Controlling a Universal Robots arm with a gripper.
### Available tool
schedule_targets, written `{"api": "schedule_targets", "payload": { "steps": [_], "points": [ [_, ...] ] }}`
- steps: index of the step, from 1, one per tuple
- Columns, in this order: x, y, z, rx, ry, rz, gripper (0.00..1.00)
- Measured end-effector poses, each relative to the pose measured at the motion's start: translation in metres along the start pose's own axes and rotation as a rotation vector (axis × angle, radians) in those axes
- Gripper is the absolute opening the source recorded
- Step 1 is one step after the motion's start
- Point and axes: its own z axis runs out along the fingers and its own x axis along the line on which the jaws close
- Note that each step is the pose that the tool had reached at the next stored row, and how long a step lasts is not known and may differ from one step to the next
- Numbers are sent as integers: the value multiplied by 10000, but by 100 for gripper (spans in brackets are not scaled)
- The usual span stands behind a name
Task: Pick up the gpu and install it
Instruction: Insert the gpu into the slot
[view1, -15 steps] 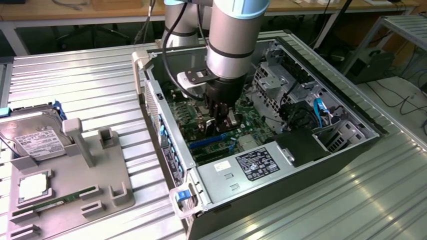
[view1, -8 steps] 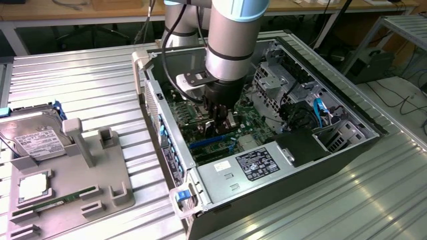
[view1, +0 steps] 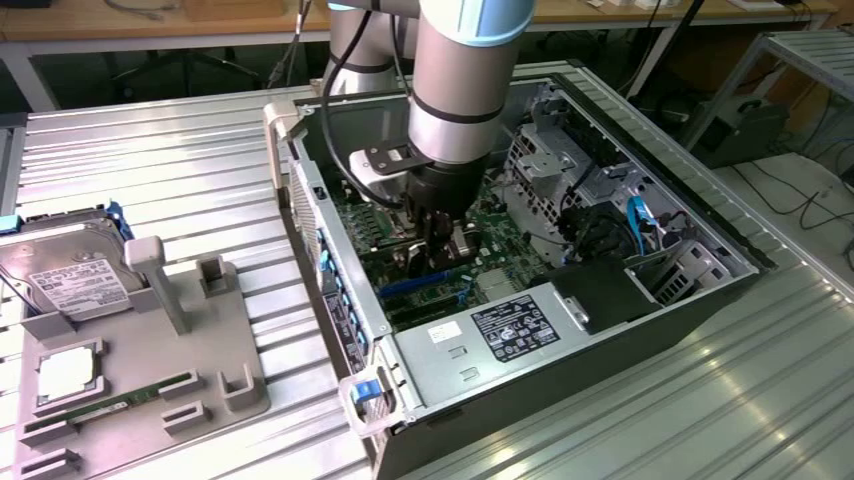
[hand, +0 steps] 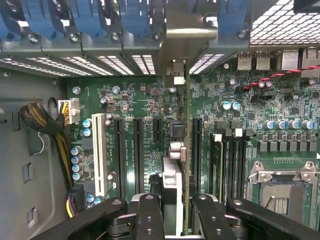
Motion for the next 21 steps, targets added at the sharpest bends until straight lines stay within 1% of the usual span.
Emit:
{"api": "schedule_targets", "payload": {
  "steps": [11, 21],
  "points": [
    [-1, 9, 61, 1, -6, -10, 28],
    [-2, 17, 125, 1, -35, -14, 28]
  ]
}}
